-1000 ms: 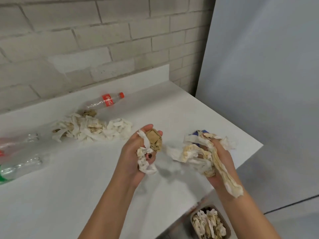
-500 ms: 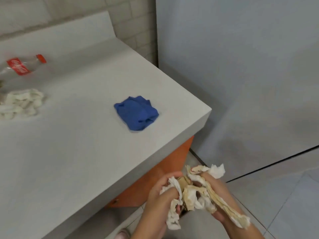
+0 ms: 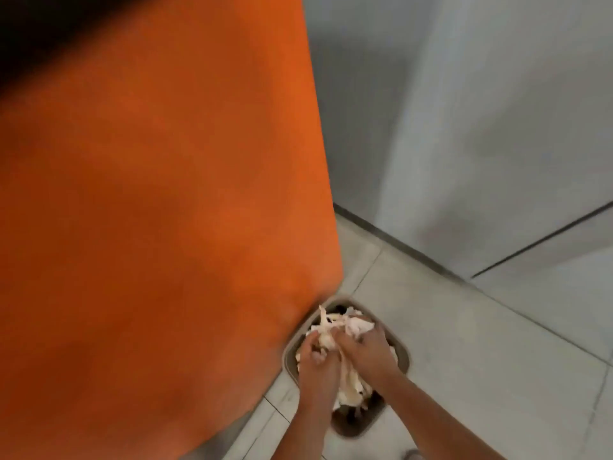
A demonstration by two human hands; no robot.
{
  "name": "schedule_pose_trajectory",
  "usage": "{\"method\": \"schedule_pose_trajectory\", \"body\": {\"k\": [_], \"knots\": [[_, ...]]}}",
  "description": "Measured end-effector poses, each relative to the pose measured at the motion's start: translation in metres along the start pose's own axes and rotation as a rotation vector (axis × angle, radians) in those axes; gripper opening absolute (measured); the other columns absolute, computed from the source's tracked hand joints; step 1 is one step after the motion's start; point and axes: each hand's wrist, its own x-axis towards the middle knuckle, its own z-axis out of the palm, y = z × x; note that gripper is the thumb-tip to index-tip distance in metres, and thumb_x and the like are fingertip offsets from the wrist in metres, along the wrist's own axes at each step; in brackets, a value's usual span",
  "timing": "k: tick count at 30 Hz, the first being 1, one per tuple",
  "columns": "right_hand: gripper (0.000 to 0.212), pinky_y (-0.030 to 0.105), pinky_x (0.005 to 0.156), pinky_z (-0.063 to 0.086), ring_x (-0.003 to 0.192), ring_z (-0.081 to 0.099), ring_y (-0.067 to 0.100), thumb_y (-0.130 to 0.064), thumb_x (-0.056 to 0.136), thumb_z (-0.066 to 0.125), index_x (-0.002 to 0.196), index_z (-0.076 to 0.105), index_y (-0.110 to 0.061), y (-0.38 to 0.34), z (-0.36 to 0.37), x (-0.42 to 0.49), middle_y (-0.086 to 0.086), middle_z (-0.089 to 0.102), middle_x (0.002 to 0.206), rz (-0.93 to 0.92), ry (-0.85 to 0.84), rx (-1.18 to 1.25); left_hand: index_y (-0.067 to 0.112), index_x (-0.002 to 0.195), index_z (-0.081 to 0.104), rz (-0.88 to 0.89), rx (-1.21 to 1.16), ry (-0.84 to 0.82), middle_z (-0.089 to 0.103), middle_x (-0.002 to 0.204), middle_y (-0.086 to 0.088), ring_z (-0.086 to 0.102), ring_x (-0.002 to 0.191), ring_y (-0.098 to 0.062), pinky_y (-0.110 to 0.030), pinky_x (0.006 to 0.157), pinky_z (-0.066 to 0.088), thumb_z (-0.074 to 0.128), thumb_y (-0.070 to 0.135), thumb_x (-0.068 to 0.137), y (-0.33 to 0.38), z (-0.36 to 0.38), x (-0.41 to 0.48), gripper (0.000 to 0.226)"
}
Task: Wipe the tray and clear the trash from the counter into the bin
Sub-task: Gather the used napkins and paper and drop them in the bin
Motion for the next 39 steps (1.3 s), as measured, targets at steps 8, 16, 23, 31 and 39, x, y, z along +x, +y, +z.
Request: {"method": "schedule_pose_trajectory", "body": {"k": [8,16,23,31,39], "knots": [[0.070,0.040,0.118,0.012,0.147,-0.004,0.027,-0.020,0.099,0.035,0.150,-0.013,-0.019,0.082,0.023,0.035,0.011,-0.014,0.159,-0.250,-0.310,-1.018,0.023,0.151,0.007,0.237,0.810,-0.264,-0.004,0.158,-0.001,0.017,0.143,-0.019,-0.027,0.113,0.021,0.049,0.010,0.093,-0.083,-0.004,0.068,0.072],[0.057,0.044,0.103,0.040,0.138,0.028,0.034,-0.017,0.096,0.044,0.148,0.022,-0.014,0.082,0.045,0.070,0.017,0.018,0.153,0.003,-0.393,-1.187,0.024,0.149,0.007,0.173,1.264,-0.260,0.026,0.150,-0.013,0.041,0.130,-0.031,-0.041,0.107,0.036,0.050,0.013,0.091,-0.101,0.014,0.108,0.073],[0.054,0.038,0.092,0.049,0.120,0.050,0.031,-0.007,0.092,0.047,0.142,0.026,-0.013,0.048,0.018,0.041,0.016,0.035,0.142,-0.116,-0.253,-1.041,0.022,0.146,0.018,0.431,1.326,-0.250,0.016,0.153,-0.010,0.029,0.136,-0.029,-0.040,0.105,0.038,0.075,0.026,0.076,-0.055,-0.009,0.070,0.090],[0.061,0.034,0.093,0.046,0.123,0.050,0.024,-0.015,0.090,0.044,0.147,0.024,-0.025,-0.045,-0.033,-0.044,0.004,0.037,0.145,-0.161,-0.136,-0.778,0.028,0.142,0.033,0.558,1.307,-0.096,0.018,0.152,-0.003,0.017,0.138,-0.024,-0.035,0.112,0.025,0.061,0.031,0.084,0.049,-0.031,-0.036,0.064],[0.046,0.018,0.068,0.051,0.075,0.066,0.005,-0.002,0.085,0.054,0.089,0.063,-0.047,-0.199,-0.070,-0.222,-0.011,0.071,0.088,-0.578,0.118,0.017,0.037,0.101,0.060,0.997,0.706,0.174,0.062,0.097,0.011,0.048,0.089,-0.001,-0.013,0.079,0.041,0.042,0.021,0.072,0.177,-0.077,-0.236,0.038]]}}
